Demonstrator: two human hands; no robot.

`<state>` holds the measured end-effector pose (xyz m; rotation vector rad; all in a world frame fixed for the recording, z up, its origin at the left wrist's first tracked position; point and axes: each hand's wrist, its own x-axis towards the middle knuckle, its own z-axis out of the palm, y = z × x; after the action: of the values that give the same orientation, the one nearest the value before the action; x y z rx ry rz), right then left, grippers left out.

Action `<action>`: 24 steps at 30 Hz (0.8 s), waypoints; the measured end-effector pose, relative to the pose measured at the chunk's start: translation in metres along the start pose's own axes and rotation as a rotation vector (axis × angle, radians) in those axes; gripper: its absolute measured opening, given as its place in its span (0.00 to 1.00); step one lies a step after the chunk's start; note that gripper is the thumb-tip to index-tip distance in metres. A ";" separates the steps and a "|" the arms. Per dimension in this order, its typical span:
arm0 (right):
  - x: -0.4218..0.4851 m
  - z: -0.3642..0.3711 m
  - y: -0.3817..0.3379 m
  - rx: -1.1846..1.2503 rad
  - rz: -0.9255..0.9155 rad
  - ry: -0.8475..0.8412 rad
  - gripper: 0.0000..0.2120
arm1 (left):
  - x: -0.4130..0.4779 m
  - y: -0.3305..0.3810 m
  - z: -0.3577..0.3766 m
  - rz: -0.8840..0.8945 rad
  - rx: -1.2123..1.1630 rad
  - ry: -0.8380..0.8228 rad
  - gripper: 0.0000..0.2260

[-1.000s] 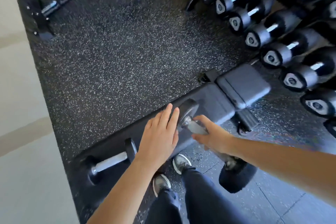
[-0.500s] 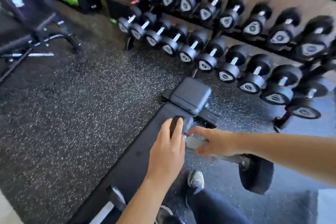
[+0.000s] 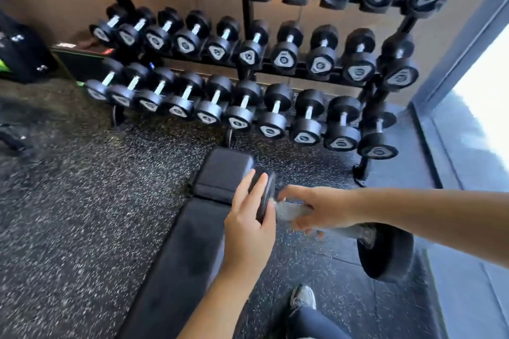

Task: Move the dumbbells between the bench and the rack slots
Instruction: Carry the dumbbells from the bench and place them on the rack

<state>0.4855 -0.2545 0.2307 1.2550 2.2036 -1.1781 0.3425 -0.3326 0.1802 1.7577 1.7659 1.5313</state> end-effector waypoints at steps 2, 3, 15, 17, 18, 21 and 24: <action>-0.002 -0.019 0.026 0.009 0.014 0.022 0.21 | 0.017 0.008 0.028 0.008 -0.022 -0.015 0.18; -0.003 -0.030 0.039 0.021 0.019 0.030 0.22 | 0.026 0.012 0.043 0.019 -0.030 -0.023 0.18; 0.009 -0.163 0.170 0.040 0.048 0.147 0.21 | 0.137 0.048 0.202 -0.043 -0.157 -0.078 0.17; 0.014 -0.173 0.184 0.078 0.065 0.143 0.21 | 0.150 0.047 0.218 -0.080 -0.183 -0.127 0.18; 0.016 -0.178 0.191 0.101 0.078 0.140 0.22 | 0.157 0.047 0.225 -0.105 -0.210 -0.152 0.18; 0.028 -0.194 0.208 0.160 0.120 0.144 0.23 | 0.180 0.043 0.246 -0.154 -0.260 -0.206 0.18; 0.046 -0.214 0.221 0.219 0.145 0.153 0.23 | 0.207 0.033 0.266 -0.217 -0.328 -0.249 0.19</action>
<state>0.6646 -0.0003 0.2205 1.6131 2.0883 -1.3330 0.5085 -0.0374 0.1915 1.4719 1.4379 1.3546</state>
